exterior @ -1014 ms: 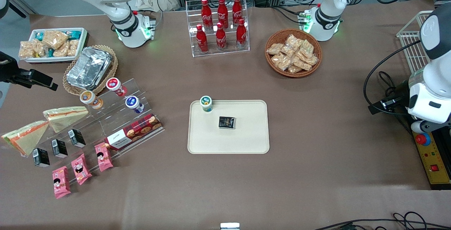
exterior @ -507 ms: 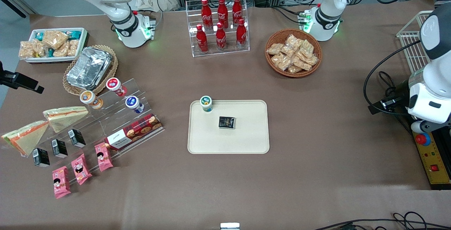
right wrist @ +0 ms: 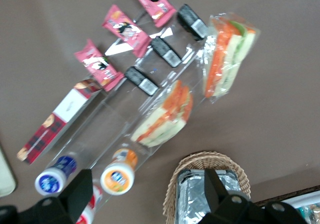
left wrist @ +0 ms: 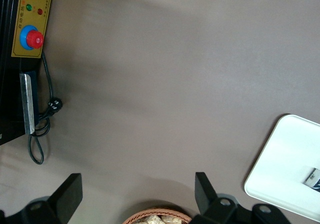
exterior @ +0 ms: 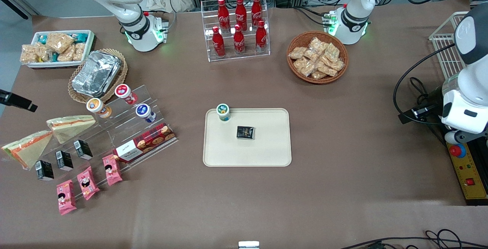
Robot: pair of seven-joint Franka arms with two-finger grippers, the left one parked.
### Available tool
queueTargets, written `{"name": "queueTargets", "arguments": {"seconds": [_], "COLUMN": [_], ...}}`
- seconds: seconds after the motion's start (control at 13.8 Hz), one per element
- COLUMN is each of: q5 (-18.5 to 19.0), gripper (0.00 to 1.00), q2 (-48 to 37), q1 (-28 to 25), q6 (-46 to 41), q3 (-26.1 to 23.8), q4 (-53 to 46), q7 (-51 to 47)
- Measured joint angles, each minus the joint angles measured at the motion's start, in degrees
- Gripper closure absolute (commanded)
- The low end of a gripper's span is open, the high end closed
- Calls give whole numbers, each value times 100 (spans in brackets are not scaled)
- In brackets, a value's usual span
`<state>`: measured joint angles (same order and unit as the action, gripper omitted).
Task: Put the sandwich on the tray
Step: 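Move the right gripper toward the wrapped sandwiches in the acrylic rack, then close the right gripper on the wrapped triangular sandwich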
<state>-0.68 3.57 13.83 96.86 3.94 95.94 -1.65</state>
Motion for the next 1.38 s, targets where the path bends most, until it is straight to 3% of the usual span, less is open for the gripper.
{"name": "queueTargets", "arguments": {"seconds": [0.72,1.38], "q5": [158,160], "gripper": [2,2], "q2": [1413,1815], "q1": [716,752], "q6": [1494,2372], "q3": [5,-2], "q4": [-21,-51], "q7": [89,85]}}
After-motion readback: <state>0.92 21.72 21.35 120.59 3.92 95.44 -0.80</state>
